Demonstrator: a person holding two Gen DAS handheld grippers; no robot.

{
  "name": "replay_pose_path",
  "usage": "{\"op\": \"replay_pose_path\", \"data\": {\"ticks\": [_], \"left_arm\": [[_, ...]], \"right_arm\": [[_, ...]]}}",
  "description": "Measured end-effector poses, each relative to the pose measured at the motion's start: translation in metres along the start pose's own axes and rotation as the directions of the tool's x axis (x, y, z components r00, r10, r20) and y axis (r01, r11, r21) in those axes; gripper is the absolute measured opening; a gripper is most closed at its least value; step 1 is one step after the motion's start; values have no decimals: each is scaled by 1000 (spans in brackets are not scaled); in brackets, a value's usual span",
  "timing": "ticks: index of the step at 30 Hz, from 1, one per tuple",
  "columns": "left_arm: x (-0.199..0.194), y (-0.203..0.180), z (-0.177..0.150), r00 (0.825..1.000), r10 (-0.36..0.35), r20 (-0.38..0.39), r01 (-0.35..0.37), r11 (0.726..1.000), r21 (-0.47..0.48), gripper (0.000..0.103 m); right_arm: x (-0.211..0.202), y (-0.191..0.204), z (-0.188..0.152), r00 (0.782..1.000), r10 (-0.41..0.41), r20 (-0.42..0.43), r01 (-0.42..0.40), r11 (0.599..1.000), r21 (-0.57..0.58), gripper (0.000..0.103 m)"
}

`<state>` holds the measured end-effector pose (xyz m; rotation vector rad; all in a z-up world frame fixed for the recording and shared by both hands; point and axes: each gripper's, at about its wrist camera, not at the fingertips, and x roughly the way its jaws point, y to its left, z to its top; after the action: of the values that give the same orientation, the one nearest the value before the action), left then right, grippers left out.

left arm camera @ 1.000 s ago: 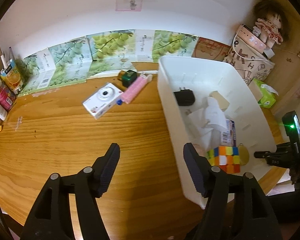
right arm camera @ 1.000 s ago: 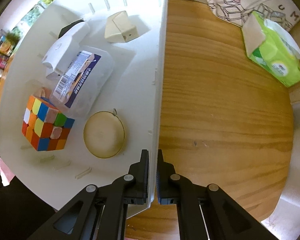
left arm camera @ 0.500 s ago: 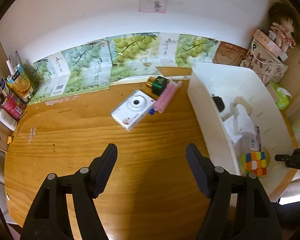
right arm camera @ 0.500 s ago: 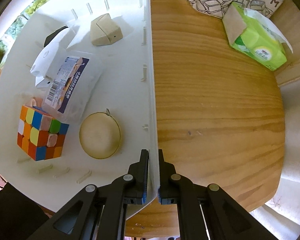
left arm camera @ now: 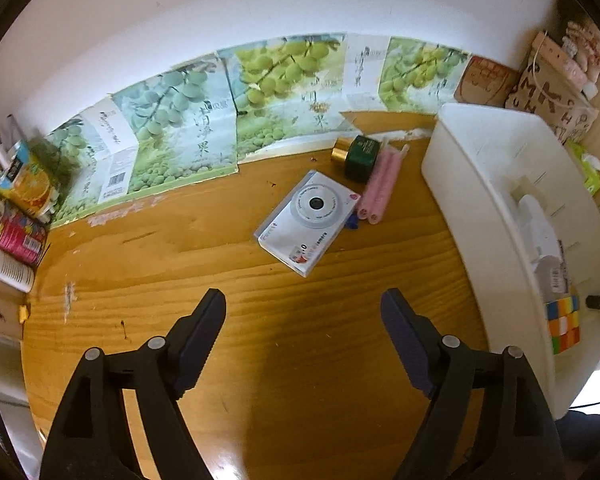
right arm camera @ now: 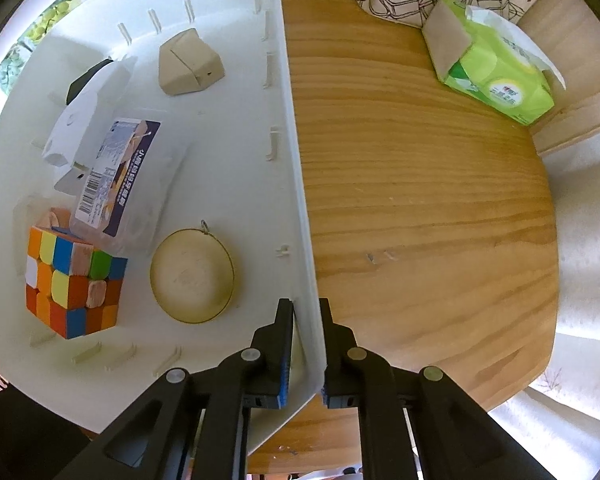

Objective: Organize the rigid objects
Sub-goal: 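Withdraw the left tool and move it to the white toy device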

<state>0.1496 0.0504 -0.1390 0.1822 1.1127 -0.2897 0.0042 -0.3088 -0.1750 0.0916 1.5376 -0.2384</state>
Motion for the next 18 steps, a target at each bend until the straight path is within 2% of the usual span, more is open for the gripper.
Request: {"op": "replay_pose_path", "data": {"ticks": [18], "left_arm": [[78, -11, 39, 993, 23, -112, -8, 990, 138, 83]], "right_arm": [[2, -10, 10, 999, -25, -37, 28, 998, 62, 13]]}}
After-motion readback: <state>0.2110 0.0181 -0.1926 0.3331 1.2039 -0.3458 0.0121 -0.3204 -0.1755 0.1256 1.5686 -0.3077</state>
